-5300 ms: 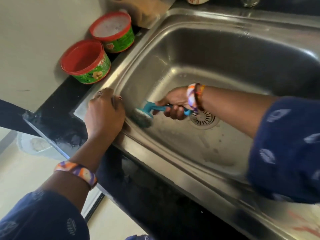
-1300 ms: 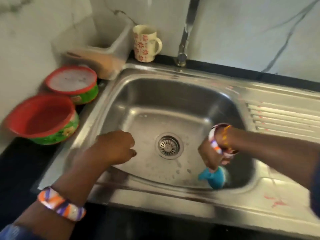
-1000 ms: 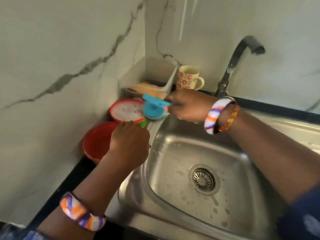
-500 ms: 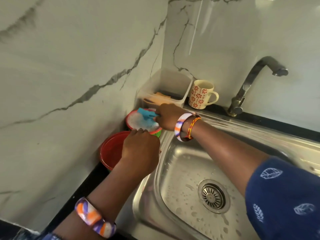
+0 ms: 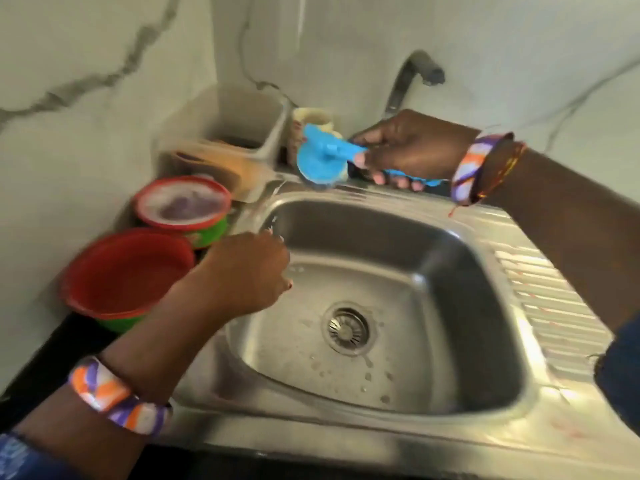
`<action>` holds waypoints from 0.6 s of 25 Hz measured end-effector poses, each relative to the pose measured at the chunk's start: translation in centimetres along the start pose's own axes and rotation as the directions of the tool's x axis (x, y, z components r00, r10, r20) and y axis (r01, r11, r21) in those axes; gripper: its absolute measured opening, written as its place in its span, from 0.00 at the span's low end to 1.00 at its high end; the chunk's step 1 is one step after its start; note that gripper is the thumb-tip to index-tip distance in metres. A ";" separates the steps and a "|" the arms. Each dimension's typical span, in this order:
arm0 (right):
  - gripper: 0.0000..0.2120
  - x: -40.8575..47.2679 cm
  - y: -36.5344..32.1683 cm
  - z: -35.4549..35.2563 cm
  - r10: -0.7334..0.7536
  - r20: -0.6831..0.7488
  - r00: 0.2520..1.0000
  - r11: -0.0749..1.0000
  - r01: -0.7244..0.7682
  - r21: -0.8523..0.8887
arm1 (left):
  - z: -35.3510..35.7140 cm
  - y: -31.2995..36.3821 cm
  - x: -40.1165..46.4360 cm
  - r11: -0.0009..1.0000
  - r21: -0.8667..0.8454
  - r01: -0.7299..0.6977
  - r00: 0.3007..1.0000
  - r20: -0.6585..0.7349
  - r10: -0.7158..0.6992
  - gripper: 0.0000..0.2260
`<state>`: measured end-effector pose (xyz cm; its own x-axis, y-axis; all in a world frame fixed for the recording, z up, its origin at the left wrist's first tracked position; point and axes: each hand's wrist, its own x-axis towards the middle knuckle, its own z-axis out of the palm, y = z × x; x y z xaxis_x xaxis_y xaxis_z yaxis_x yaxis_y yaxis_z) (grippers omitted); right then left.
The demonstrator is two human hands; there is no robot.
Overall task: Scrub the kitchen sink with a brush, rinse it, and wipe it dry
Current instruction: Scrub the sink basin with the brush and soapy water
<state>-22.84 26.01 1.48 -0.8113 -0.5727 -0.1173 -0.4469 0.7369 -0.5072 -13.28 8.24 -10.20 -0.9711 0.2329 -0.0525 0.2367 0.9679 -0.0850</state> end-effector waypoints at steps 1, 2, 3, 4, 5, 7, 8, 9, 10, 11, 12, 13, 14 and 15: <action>0.09 -1.7 2.3 -0.4 0.086 0.075 0.993 0.996 -0.083 -0.045 | 0.5 1.1 1.4 0.999 -0.021 -0.026 1.000 0.014 0.027 0.21; 0.10 -3.6 4.6 0.0 0.173 0.176 0.969 0.980 -0.151 -0.132 | 1.1 2.4 2.7 0.998 -0.026 -0.058 0.998 0.025 0.059 0.21; 0.11 -5.5 6.7 0.9 0.255 0.293 0.922 0.957 -0.196 -0.216 | 1.8 3.8 4.1 0.995 -0.015 -0.103 0.994 0.036 0.104 0.22; 0.13 -7.3 8.6 2.3 0.344 0.400 0.849 0.928 -0.244 -0.281 | 2.5 5.2 5.6 0.988 0.006 -0.156 0.986 0.056 0.155 0.23; 0.15 -8.8 10.2 4.0 0.433 0.487 0.759 0.896 -0.303 -0.324 | 3.1 6.3 6.8 0.978 0.026 -0.205 0.976 0.076 0.203 0.24; 0.17 -11.0 12.4 6.9 0.535 0.607 0.588 0.843 -0.315 -0.437 | 4.0 8.0 9.5 0.958 0.048 -0.283 0.955 0.106 0.277 0.25; 0.16 -11.2 13.6 7.9 0.556 0.580 0.595 0.807 -0.222 -0.547 | 4.3 8.5 11.0 0.949 0.063 -0.308 0.947 0.113 0.300 0.26; 0.15 -11.0 14.4 8.0 0.544 0.496 0.677 0.738 -0.104 -0.667 | 4.5 9.0 12.3 0.944 0.073 -0.322 0.943 0.115 0.312 0.26; 0.15 -10.5 15.4 7.7 0.489 0.319 0.812 0.621 -0.067 -0.781 | 4.7 9.2 13.6 0.943 0.076 -0.322 0.943 0.109 0.314 0.27; 0.14 -9.9 15.7 6.9 0.433 0.139 0.891 0.541 -0.133 -0.831 | 4.8 9.4 14.7 0.946 0.076 -0.316 0.946 0.103 0.308 0.28; 0.14 -9.4 16.4 6.0 0.386 0.057 0.921 0.503 -0.159 -0.850 | 5.0 9.0 15.9 0.952 0.071 -0.297 0.952 0.094 0.290 0.30; 0.14 -9.2 16.3 5.2 0.410 0.067 0.910 0.545 -0.185 -0.818 | 5.3 8.4 16.7 0.963 0.060 -0.262 0.963 0.078 0.258 0.32; 0.14 -9.0 16.0 4.9 0.470 0.189 0.862 0.622 -0.172 -0.764 | 5.5 7.5 17.4 0.975 0.050 -0.218 0.975 0.055 0.215 0.34; 0.15 -9.6 16.1 5.1 0.523 0.376 0.765 0.702 -0.137 -0.699 | 5.8 6.6 18.1 0.984 0.036 -0.172 0.985 0.028 0.171 0.36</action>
<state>-20.35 41.54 -9.97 -0.7129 -0.1873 -0.6758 -0.4663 0.8464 0.2573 -29.15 18.31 -17.44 -0.9151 0.3921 -0.0943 0.4010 0.9093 -0.1108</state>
